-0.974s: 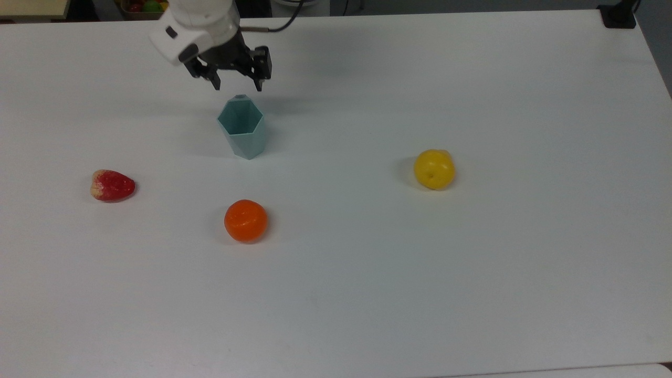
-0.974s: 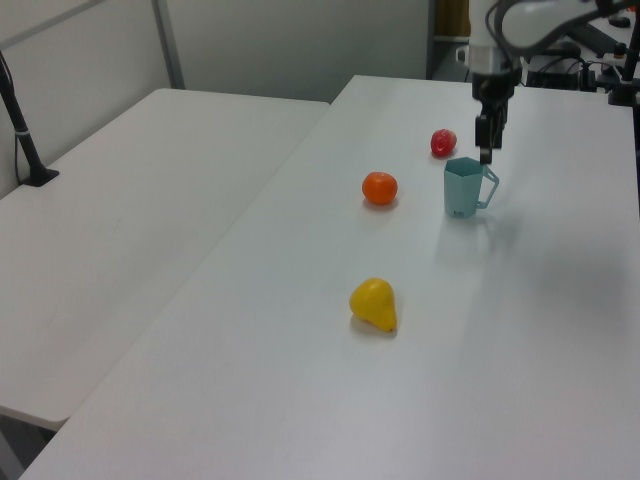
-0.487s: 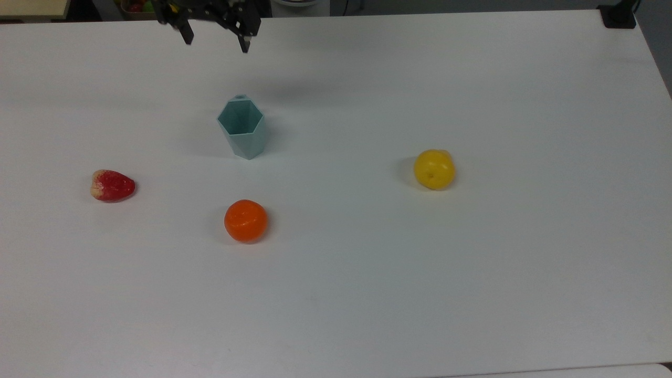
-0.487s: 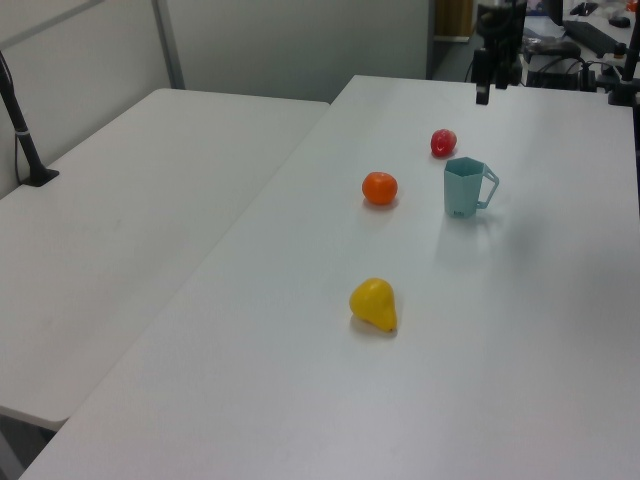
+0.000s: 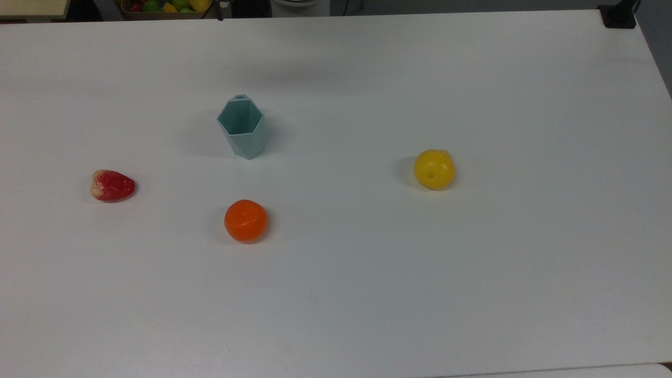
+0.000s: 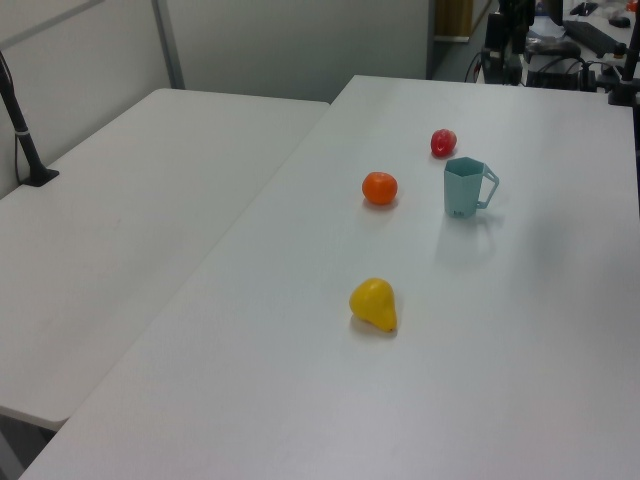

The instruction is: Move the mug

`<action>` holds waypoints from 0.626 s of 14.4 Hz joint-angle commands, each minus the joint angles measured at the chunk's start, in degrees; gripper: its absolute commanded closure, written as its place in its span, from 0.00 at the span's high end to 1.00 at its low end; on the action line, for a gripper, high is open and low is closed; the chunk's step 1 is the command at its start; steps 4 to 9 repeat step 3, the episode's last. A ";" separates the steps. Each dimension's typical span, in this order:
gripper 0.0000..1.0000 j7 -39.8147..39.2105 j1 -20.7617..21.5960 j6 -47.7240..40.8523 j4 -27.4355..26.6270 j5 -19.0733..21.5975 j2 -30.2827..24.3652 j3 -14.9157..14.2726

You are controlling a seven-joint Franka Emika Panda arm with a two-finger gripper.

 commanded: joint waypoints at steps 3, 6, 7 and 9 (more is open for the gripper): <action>1.00 0.13 4.40 -2.09 0.25 -0.58 -1.14 -4.52; 1.00 0.13 4.40 -2.09 0.25 -0.58 -1.14 -4.52; 1.00 0.13 4.40 -2.09 0.25 -0.58 -1.14 -4.52; 1.00 0.13 4.40 -2.09 0.25 -0.58 -1.14 -4.52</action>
